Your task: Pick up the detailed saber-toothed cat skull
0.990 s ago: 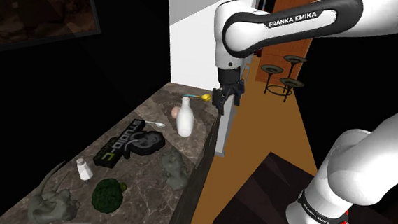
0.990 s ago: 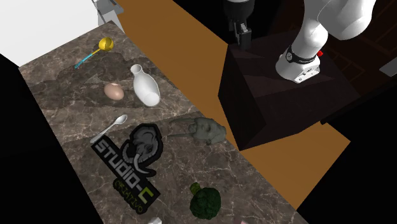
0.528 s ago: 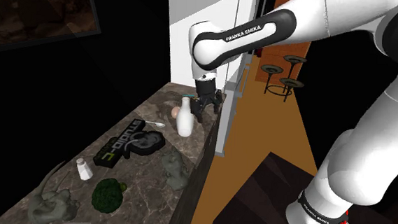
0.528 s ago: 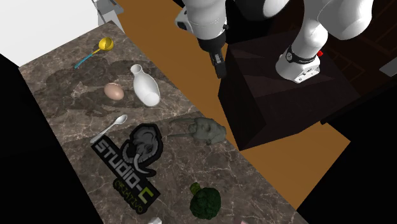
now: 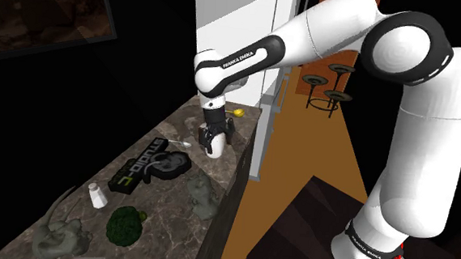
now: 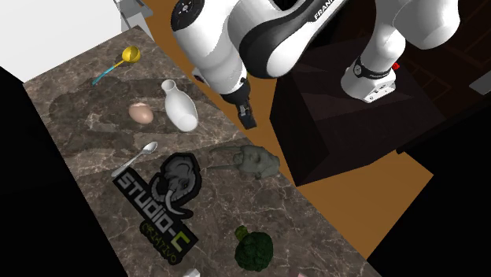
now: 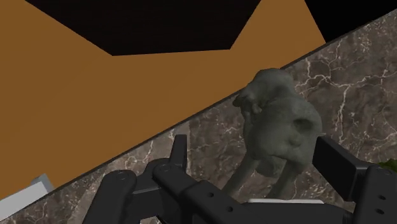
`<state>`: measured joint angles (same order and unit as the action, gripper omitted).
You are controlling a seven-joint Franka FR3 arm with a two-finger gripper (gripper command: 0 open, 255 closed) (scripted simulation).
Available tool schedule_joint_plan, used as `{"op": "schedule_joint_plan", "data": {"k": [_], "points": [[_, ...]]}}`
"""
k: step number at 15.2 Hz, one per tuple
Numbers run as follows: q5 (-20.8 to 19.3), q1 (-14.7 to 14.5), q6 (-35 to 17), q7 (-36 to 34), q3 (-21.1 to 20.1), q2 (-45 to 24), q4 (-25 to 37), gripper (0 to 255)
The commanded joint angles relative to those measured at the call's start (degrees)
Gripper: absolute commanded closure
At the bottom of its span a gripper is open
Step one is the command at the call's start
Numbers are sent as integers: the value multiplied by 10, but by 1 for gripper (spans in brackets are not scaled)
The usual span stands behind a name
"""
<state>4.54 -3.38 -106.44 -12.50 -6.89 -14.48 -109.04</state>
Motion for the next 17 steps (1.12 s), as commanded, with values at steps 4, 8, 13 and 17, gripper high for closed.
{"op": "schedule_joint_plan", "data": {"k": [4, 8, 13, 17], "points": [[10, -10, 11, -9, -7, -122, 111, 0], [16, -19, 32, -15, -11, -225, 219, 0], [21, -34, 84, -25, -17, -372, 397, 0], [21, -36, 77, -23, -16, -398, 414, 0]]}}
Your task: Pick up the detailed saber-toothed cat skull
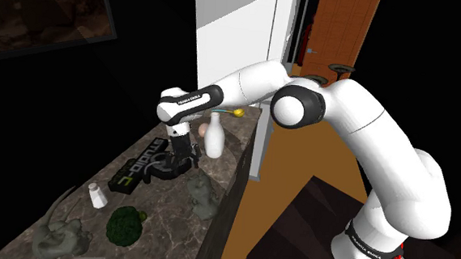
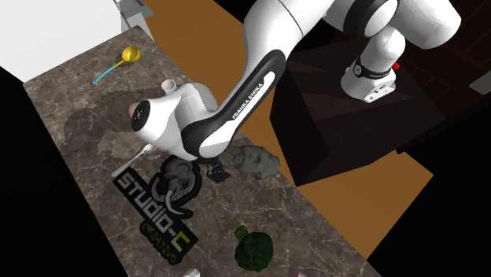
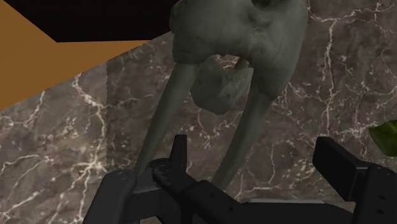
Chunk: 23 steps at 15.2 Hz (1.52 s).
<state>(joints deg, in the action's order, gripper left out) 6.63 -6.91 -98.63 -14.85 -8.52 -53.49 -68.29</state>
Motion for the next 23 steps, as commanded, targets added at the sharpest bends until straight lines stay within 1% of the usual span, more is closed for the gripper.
{"op": "schedule_joint_plan", "data": {"k": [1, 4, 6, 7, 16, 23], "points": [[0, -1, -6, 1, 0, -12, 7, 0], [-1, -2, -20, 4, 1, -30, 10, 0], [-1, -2, -20, 4, 1, -30, 10, 0], [-1, -2, -20, 4, 1, -29, 8, 255], [-1, -2, -20, 4, 1, -30, 10, 255], [0, 0, 9, -2, -1, 4, 5, 255]]}}
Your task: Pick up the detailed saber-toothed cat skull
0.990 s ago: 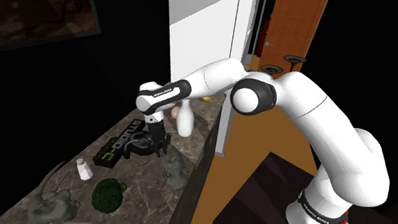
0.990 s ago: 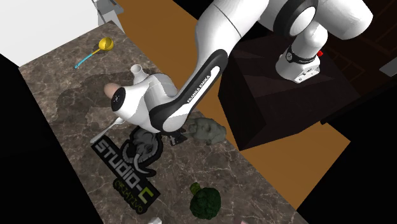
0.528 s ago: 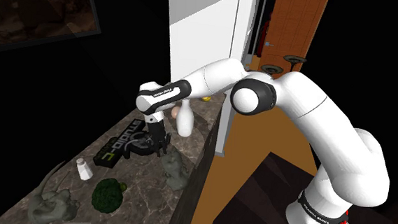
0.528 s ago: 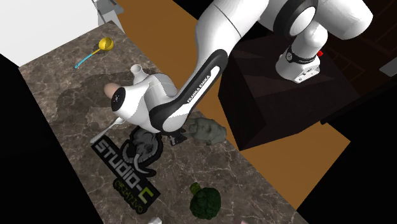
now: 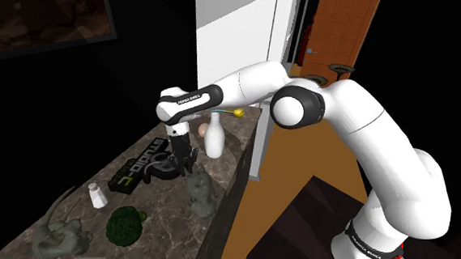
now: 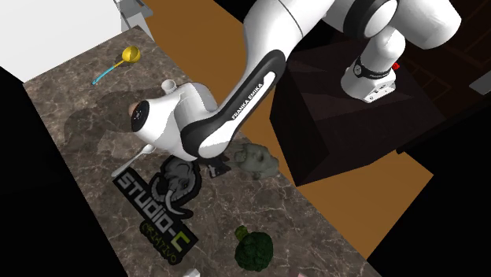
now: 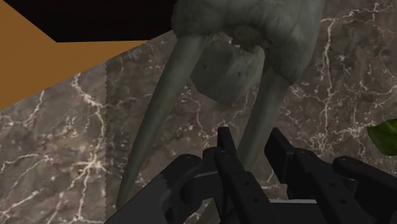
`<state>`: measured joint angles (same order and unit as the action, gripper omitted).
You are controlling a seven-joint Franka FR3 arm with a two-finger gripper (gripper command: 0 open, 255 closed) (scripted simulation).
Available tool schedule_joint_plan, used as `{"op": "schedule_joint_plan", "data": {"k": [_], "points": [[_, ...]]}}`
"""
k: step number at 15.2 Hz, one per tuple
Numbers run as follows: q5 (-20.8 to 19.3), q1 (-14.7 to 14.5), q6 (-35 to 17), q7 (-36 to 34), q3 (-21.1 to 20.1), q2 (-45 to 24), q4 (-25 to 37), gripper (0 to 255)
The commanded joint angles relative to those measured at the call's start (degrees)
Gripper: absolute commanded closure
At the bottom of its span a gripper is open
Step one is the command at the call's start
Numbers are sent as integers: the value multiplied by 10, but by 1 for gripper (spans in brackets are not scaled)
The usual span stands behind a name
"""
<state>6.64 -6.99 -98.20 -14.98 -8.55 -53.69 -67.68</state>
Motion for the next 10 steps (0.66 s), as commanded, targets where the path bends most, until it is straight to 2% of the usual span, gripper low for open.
{"op": "schedule_joint_plan", "data": {"k": [1, 10], "points": [[1, 1, 9, -1, -1, 10, 0, 255], [2, 3, 43, -7, -3, 38, 6, 255]]}}
